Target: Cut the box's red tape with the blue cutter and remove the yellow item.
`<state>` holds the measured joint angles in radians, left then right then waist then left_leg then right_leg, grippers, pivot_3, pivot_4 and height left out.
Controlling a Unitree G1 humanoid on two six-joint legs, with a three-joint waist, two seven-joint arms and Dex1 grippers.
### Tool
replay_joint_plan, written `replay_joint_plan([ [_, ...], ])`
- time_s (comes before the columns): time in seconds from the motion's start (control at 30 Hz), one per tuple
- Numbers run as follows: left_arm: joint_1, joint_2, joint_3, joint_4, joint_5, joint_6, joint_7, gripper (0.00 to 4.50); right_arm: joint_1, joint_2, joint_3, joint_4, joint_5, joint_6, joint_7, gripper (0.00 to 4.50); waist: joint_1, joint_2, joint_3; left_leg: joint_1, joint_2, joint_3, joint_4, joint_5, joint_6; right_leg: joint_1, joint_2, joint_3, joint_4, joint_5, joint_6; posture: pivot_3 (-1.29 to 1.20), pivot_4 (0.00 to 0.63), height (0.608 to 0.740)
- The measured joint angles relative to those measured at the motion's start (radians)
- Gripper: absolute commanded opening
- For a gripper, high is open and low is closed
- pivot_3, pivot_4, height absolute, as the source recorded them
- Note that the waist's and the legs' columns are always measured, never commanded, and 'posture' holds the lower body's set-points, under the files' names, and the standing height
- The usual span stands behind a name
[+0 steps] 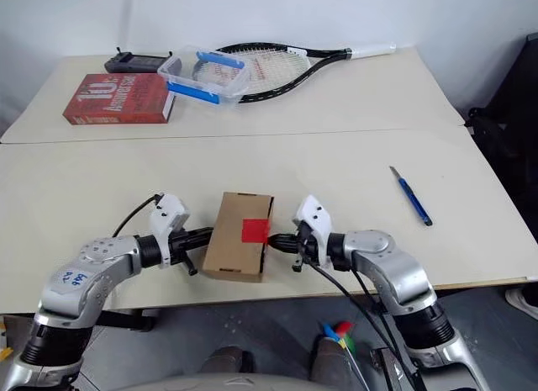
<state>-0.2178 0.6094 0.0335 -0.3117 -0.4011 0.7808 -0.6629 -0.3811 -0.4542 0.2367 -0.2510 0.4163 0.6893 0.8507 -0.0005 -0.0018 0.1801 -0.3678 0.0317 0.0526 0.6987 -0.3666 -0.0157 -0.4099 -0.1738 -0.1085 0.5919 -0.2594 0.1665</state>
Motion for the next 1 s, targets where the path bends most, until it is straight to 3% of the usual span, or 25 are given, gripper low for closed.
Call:
replay_joint_plan([
  [0.5, 0.028, 0.036, -0.011, -0.039, -0.031, 0.038, -0.045, 0.0, -0.004, 0.003, -0.01, 0.056, -0.046, -0.034, -0.027, 0.03, -0.001, 0.0, 0.0, 0.0, 0.0, 0.0, 0.0, 0.0, 0.0, 0.0, 0.0, 0.0, 0.0, 0.0, 0.0, 0.0, 0.15, 0.74],
  [0.6, 0.026, 0.082, -0.024, -0.038, -0.032, 0.035, -0.085, 0.0, 0.002, -0.028, -0.044, 0.028, -0.009, 0.012, -0.026, 0.03, 0.001, 0.0, 0.0, -0.001, 0.0, 0.0, 0.0, 0.0, 0.0, -0.001, 0.0, 0.0, 0.0, 0.0, 0.0, 0.0, 0.15, 0.74],
  [0.7, 0.025, 0.202, -0.006, -0.027, -0.049, 0.039, -0.179, 0.0, 0.008, -0.114, -0.194, -0.026, 0.093, 0.143, -0.029, 0.6, 0.002, 0.0, 0.0, -0.002, 0.0, 0.0, 0.0, 0.0, 0.0, -0.001, 0.0, 0.0, -0.001, 0.0, 0.0, 0.0, 0.15, 0.74],
  [0.8, -0.014, 0.26, 0.025, -0.011, -0.108, 0.043, -0.282, 0.0, 0.004, -0.173, -0.315, -0.095, 0.228, 0.314, -0.037, 1.53, 0.004, 0.0, 0.0, -0.002, 0.0, 0.0, -0.001, 0.0, 0.0, -0.002, 0.0, 0.0, -0.001, 0.0, -0.001, 0.0, 0.15, 0.74],
  [1.0, -0.213, 0.244, 0.054, 0.014, -0.22, 0.043, -0.385, 0.0, -0.089, -0.115, -0.48, -0.192, 0.543, 0.695, -0.187, 3.58, 0.002, 0.0, 0.0, -0.001, 0.0, 0.0, -0.001, 0.0, 0.0, -0.001, 0.0, 0.0, 0.0, 0.0, -0.001, 0.0, 0.15, 0.74],
])
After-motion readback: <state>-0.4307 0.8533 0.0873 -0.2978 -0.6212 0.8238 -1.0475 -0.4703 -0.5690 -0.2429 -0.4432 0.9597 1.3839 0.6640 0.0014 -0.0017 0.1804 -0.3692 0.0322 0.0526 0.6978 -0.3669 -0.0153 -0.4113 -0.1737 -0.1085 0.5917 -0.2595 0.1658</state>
